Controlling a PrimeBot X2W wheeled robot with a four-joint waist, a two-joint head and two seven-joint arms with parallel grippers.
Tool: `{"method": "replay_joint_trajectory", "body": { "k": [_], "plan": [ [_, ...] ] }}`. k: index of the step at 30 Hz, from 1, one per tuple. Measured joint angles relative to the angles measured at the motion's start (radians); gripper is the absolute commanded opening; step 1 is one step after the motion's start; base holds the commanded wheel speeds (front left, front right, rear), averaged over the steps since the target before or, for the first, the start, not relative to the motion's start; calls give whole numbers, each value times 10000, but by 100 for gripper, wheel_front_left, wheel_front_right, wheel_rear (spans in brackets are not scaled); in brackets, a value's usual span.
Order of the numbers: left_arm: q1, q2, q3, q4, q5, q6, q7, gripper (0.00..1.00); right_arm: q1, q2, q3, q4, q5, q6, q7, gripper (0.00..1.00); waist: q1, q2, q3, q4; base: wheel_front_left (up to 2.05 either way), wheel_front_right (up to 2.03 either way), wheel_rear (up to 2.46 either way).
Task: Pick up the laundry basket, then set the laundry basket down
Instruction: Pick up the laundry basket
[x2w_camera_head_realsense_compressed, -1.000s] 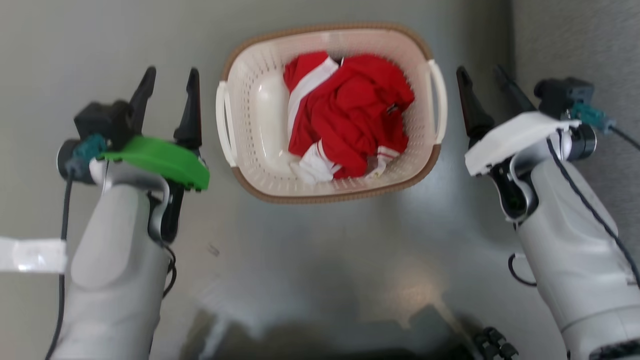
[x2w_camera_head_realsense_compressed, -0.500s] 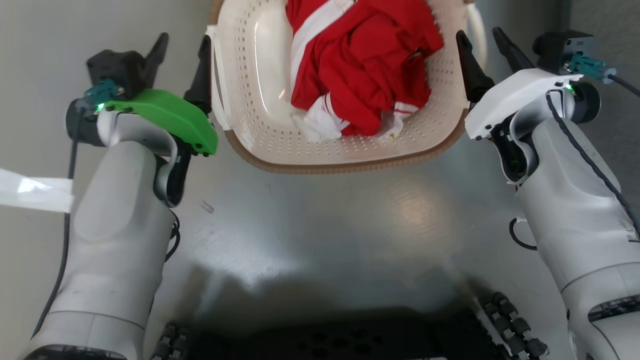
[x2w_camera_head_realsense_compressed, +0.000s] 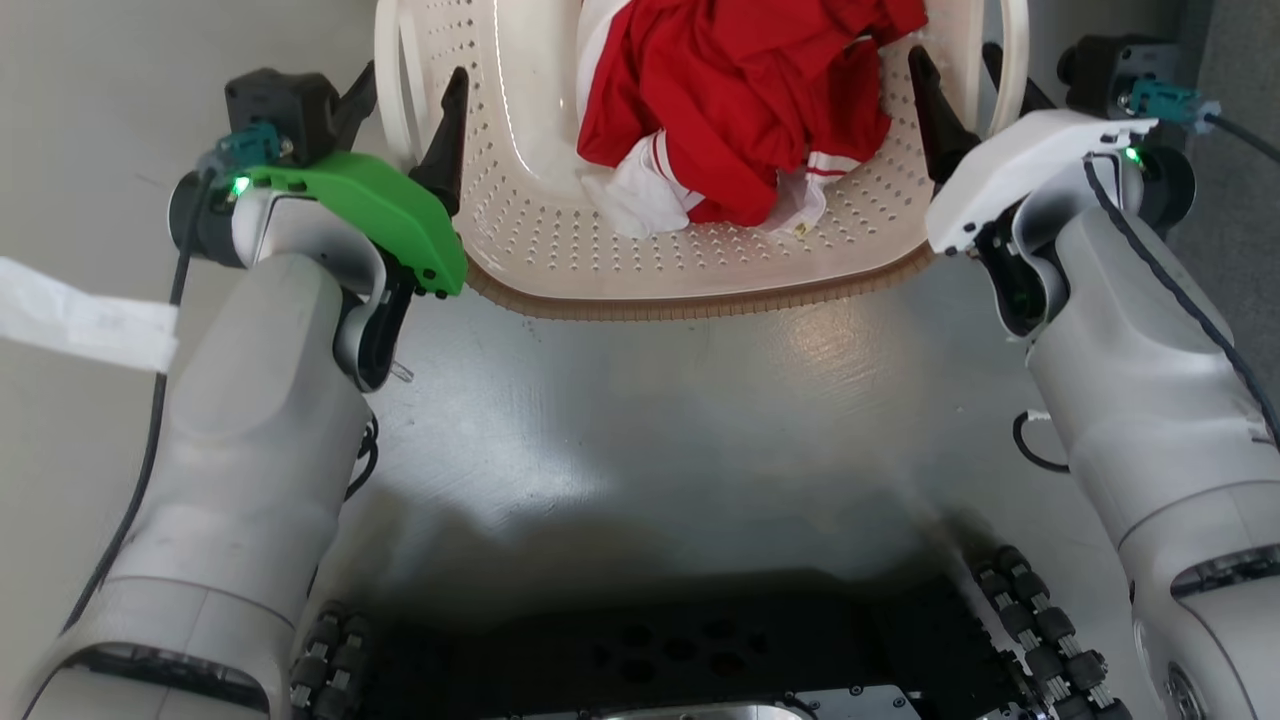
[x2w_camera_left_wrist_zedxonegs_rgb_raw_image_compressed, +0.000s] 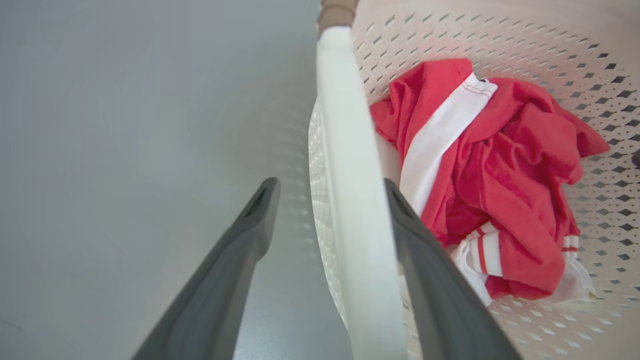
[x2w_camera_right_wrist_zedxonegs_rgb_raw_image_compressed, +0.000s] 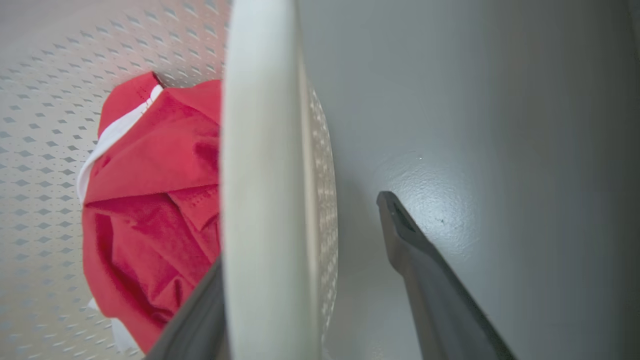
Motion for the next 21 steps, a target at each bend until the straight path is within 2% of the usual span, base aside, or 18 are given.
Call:
{"method": "replay_joint_trajectory", "body": {
  "k": [6, 8, 9, 10, 11, 12, 16, 21],
  "plan": [
    [-255, -4, -295, 326, -355, 0, -12, 100, -279, -21, 59, 307, 6, 17, -263, 99, -1, 0, 108, 14, 0, 0, 0],
    [-364, -4, -366, 441, -437, 0, -33, 99, -330, -21, 81, 403, 8, 90, -309, 78, -1, 0, 112, 22, 0, 0, 0],
    [-415, -4, -405, 497, -500, 0, -94, 89, -374, -21, 92, 458, 10, 100, -355, 48, -1, 0, 111, 26, 0, 0, 0],
    [-453, -4, -451, 525, -568, 0, -102, 63, -414, -31, 100, 520, 12, 100, -393, 35, -1, 0, 107, 31, 0, 0, 0],
    [-481, -4, -495, 548, -608, 0, -109, 23, -445, -31, 117, 554, 17, 100, -401, 19, -1, 0, 103, 36, 0, 0, 0],
    [-506, -6, -531, 577, -642, 0, -132, 0, -471, -29, 138, 585, 19, 100, -405, 0, -1, 0, 98, 42, 0, 0, 0],
    [-590, -199, -612, 790, -932, 36, -301, 0, -617, 138, 318, 732, 19, 153, -489, 0, -1, 0, 30, 48, 0, 0, 0],
    [-654, -165, -763, 1164, -1166, 100, -355, 0, -618, 322, 414, 1028, 98, 102, -573, 0, -1, 0, -182, 39, 0, 0, 0]
  ]
}}
